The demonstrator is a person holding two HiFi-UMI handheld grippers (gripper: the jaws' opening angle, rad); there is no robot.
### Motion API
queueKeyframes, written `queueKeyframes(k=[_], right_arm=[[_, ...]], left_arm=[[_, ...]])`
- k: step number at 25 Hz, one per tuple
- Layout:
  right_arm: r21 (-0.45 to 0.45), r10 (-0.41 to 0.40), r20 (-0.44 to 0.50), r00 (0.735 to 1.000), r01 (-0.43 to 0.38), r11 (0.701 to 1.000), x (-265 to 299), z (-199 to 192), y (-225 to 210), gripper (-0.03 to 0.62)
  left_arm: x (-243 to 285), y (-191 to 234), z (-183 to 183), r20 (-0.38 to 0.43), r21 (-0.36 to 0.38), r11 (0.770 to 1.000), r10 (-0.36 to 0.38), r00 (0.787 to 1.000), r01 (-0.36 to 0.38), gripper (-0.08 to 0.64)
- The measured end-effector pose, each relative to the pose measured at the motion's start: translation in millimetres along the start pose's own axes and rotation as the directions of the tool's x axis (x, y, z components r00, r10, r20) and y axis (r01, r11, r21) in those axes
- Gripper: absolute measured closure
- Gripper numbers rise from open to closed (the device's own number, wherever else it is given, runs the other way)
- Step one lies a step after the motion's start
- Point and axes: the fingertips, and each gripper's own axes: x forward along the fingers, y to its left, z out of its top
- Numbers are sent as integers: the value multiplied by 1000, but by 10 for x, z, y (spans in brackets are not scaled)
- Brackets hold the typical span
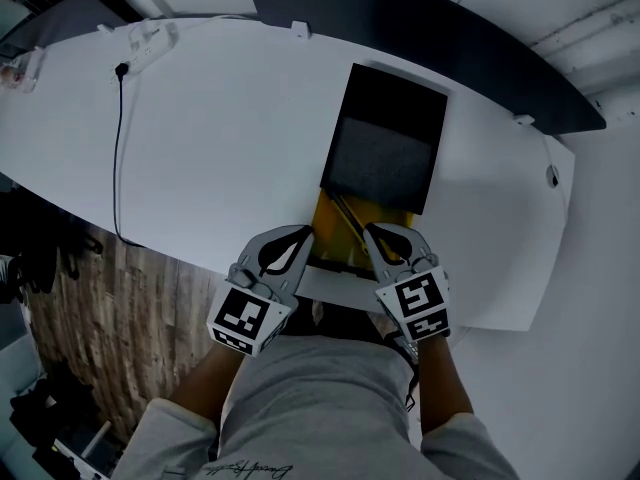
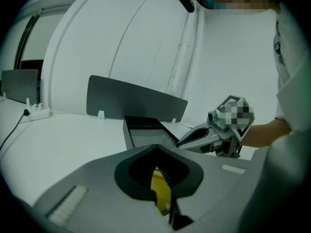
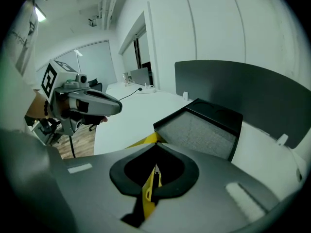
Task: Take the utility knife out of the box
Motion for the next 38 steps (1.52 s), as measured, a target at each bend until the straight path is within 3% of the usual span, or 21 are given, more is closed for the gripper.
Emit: queueKeyframes(k=[18,31,38], right_arm=[[-30,5,-178,984,-10,999,427,-340,-6,561],[-117,13,-348,937,-58,991,664,-625,14,443],[-158,-6,-401,916,-63,985,757,-710,17,431]], left_arm=[[64,195,-237,-34,-44,999,-1,999,-1,558],[89,302,-333,-50,-69,998,9,999,-12,560],[95,354,-384,-57,-77,997,13,998,-17,560]])
